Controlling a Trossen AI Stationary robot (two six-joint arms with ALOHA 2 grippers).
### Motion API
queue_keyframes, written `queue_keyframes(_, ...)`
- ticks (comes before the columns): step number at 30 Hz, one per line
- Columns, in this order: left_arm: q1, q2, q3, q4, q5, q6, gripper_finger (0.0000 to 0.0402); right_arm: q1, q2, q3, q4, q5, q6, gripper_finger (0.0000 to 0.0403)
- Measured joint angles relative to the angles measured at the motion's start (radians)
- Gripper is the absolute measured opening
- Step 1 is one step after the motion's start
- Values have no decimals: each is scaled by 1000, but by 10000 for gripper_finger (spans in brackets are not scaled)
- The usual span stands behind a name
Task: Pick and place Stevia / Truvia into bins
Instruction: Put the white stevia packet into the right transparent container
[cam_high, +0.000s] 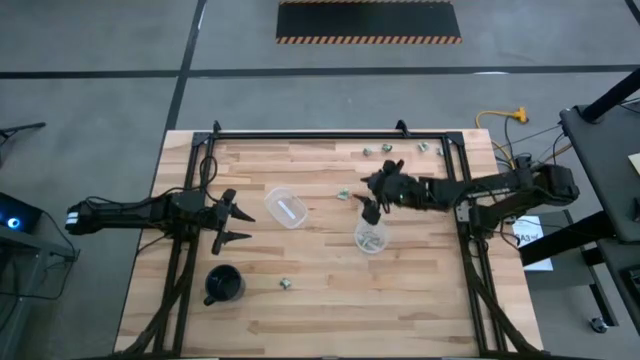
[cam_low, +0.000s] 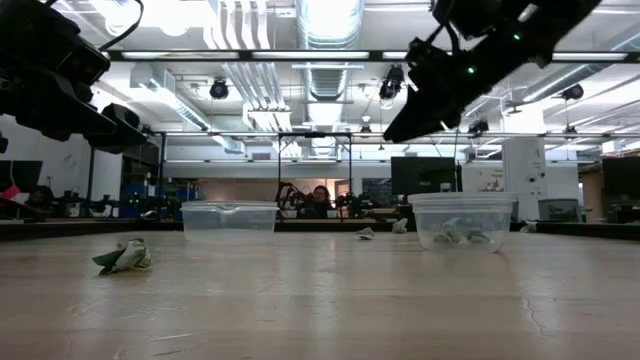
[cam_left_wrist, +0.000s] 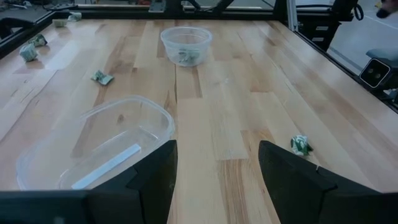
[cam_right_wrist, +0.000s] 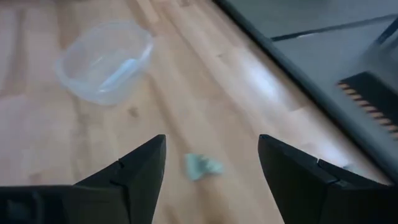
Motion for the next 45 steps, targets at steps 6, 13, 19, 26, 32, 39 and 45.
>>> queue_keyframes(6,0,-1,0,1,0,0,209,-56,-6,80,-25,4,-112,235)
queue_keyframes(13,0,-2,0,-1,0,0,209,-62,-2,103,-30,5,-76,236)
queue_keyframes(19,0,0,0,2,0,0,209,-83,54,93,-98,-13,6,232)
queue_keyframes(26,0,-1,0,-1,0,0,209,-182,159,95,-46,-322,25,232)
queue_keyframes(32,0,-1,0,1,0,0,209,-209,261,124,-34,-338,10,232)
queue_keyframes(39,0,0,0,0,0,0,209,-207,398,193,-35,-378,-65,232)
queue_keyframes(45,0,0,0,-1,0,0,209,-207,466,240,-44,-425,-76,224)
